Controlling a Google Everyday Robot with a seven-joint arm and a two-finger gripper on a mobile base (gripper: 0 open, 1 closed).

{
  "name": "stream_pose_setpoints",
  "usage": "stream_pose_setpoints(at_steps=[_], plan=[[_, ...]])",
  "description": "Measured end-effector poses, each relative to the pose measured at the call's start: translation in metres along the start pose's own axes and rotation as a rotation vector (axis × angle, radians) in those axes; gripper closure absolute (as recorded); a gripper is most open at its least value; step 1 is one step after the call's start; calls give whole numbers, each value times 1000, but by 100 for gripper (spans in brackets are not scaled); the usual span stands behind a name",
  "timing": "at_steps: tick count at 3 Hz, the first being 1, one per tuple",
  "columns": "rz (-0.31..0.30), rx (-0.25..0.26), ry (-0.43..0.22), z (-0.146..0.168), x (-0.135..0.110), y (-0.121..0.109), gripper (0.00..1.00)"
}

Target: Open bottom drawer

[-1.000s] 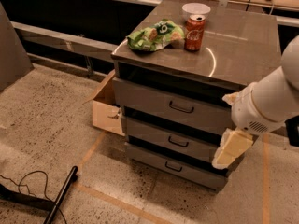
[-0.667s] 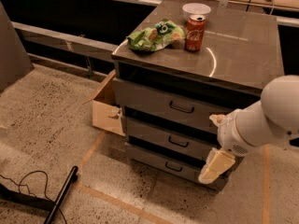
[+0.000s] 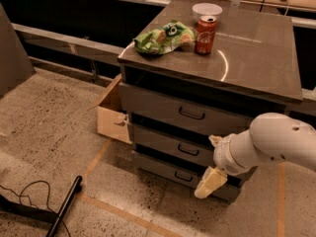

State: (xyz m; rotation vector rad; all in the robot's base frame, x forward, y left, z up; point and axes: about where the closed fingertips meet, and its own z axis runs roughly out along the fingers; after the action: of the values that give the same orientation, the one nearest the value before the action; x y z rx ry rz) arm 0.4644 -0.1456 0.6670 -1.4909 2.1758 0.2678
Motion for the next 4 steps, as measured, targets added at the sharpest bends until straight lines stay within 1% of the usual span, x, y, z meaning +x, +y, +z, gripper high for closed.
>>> stream_pose_setpoints(at_steps=[1, 2, 3, 4], plan=[[1, 3, 22, 6, 5, 4, 0], [9, 35, 34, 29, 48, 0, 0], [45, 42, 5, 85, 109, -5, 0], [53, 16, -8, 134, 154, -4, 0]])
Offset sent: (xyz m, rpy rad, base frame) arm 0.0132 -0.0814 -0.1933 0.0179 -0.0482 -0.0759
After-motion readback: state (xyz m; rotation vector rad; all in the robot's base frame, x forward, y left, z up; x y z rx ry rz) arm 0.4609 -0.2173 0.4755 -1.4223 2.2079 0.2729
